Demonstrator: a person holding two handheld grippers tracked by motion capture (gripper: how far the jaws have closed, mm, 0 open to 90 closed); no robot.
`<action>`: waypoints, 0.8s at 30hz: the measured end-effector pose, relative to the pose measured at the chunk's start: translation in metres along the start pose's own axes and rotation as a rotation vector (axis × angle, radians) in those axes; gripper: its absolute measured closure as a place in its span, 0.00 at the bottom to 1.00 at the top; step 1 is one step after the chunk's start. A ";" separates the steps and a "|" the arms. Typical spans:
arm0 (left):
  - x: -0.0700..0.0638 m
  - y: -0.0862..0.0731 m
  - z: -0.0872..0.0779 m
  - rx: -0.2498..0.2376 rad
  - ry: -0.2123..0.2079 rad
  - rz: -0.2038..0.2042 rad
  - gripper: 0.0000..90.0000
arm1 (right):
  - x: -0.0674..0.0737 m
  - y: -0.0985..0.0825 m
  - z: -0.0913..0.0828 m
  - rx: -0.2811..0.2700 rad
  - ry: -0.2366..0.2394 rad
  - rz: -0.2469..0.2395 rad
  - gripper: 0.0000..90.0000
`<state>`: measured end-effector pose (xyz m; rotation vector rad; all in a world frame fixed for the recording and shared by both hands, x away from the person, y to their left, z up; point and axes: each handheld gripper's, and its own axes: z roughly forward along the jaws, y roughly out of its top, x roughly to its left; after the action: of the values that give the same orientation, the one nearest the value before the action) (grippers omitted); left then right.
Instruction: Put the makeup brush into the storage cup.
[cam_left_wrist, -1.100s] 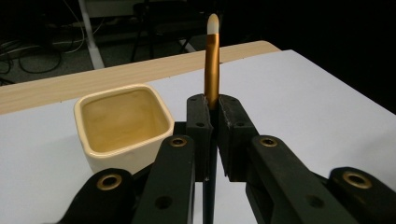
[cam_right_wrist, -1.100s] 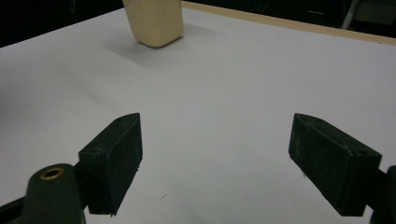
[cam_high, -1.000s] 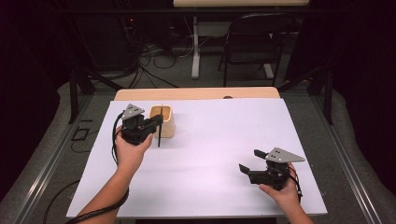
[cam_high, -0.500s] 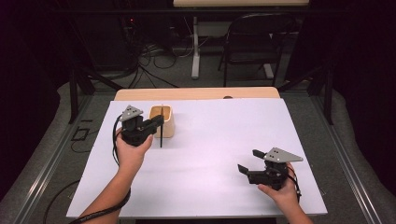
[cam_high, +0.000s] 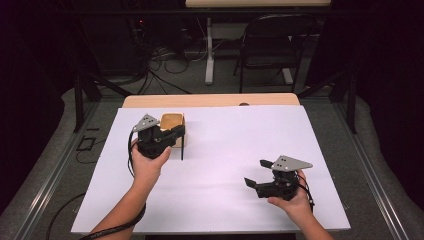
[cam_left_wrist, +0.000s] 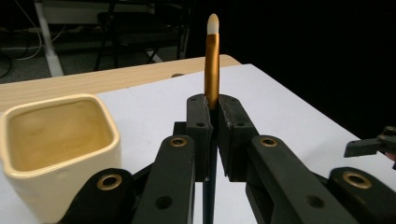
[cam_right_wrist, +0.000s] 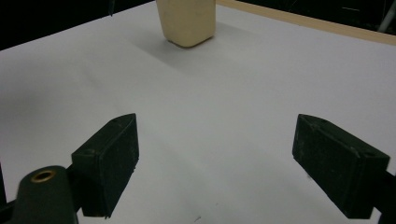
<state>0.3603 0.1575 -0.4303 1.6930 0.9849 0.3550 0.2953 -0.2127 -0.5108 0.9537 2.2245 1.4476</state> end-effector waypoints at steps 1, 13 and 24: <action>-0.001 0.000 0.000 0.001 -0.007 -0.001 0.93 | 0.001 0.001 0.001 0.002 0.000 -0.003 0.16; -0.006 -0.003 0.004 0.013 -0.028 0.003 0.93 | 0.004 0.015 0.018 -0.032 0.029 0.032 0.30; -0.011 0.000 0.006 0.013 -0.038 0.016 0.93 | 0.002 0.024 0.033 -0.027 0.071 0.065 0.44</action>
<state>0.3576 0.1447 -0.4297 1.7144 0.9483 0.3261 0.3220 -0.1821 -0.5035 0.9894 2.2370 1.5587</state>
